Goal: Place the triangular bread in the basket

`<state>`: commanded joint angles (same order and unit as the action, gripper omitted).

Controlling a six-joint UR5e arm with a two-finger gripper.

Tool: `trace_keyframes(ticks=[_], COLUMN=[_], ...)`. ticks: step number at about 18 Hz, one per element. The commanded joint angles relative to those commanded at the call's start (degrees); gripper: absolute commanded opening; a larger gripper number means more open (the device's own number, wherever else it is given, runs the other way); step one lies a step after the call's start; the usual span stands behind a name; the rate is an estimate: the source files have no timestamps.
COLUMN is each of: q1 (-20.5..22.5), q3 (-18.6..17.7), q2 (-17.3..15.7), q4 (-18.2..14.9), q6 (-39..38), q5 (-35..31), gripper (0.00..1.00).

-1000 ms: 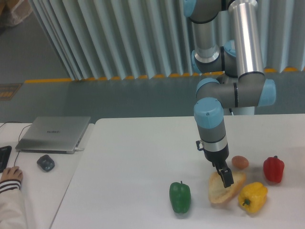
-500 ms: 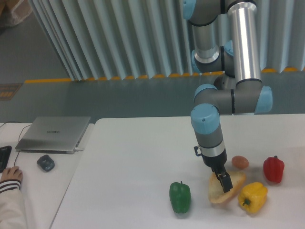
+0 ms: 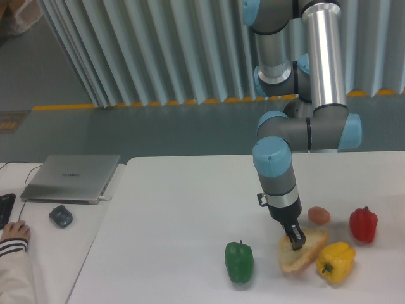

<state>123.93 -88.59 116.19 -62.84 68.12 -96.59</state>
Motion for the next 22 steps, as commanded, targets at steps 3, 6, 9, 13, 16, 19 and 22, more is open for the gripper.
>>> trace_keyframes(ticks=[3, 6, 9, 13, 16, 19, 22], q1=[0.0, 0.09, 0.35, 1.93, 3.86, 5.62, 9.3], q3=[0.17, 0.88, 2.19, 4.04, 4.57, 6.58, 8.17], q2=[-0.61, -1.67, -2.81, -4.13, -5.27, -5.36, -5.45], q4=[-0.96, -2.98, -5.79, -8.0, -8.09, -10.71, -12.22], q6=[-0.17, -0.53, -0.53, 0.08, 3.05, 7.81, 14.2], q5=[0.09, 0.7, 1.4, 4.74, 4.75, 4.75, 4.83], gripper=[0.0, 0.0, 0.0, 0.0, 0.0, 0.0, 0.0])
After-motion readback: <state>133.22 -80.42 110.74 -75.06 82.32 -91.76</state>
